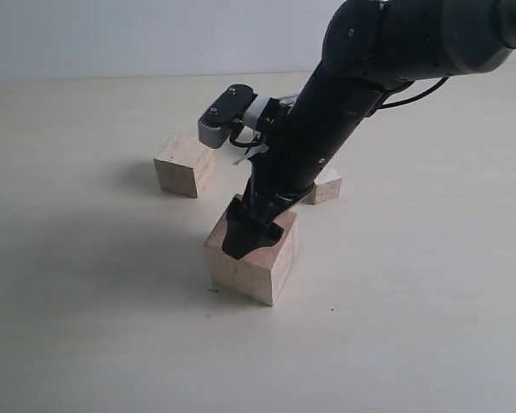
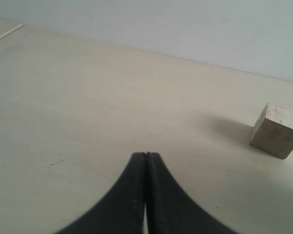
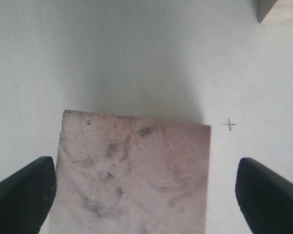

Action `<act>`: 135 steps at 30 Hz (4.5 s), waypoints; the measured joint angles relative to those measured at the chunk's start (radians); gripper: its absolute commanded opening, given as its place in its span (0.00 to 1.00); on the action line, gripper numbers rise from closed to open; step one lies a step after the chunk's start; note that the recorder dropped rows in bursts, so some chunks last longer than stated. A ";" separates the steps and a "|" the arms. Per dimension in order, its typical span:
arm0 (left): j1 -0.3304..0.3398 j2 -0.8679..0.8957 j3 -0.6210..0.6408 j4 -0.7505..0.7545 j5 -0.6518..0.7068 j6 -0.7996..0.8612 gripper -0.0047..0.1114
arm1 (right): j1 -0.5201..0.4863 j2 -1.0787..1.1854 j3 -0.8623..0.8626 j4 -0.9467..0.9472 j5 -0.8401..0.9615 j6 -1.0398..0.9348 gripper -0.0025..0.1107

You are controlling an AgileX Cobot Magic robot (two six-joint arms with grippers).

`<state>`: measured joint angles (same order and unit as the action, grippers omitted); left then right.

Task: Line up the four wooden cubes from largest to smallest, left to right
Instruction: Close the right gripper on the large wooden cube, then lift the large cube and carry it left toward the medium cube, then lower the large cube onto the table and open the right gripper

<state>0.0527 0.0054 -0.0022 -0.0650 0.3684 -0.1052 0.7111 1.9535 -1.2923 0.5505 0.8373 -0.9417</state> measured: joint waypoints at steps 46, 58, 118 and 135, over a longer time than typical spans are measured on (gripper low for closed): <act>-0.015 0.000 0.000 0.000 0.000 0.000 0.04 | 0.058 0.052 0.007 -0.204 -0.084 0.173 0.83; -0.015 0.000 0.000 0.000 0.000 0.000 0.04 | 0.058 0.052 0.007 -0.210 -0.058 0.180 0.03; -0.015 0.000 0.000 0.000 0.001 0.000 0.04 | 0.160 0.469 -0.741 -0.228 0.168 -0.080 0.02; -0.015 0.000 0.000 0.000 0.001 0.000 0.04 | 0.160 0.472 -0.747 -0.226 0.168 -0.049 0.88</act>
<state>0.0372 0.0054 -0.0022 -0.0650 0.3694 -0.1052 0.8709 2.4256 -2.0396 0.3242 1.0055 -0.9908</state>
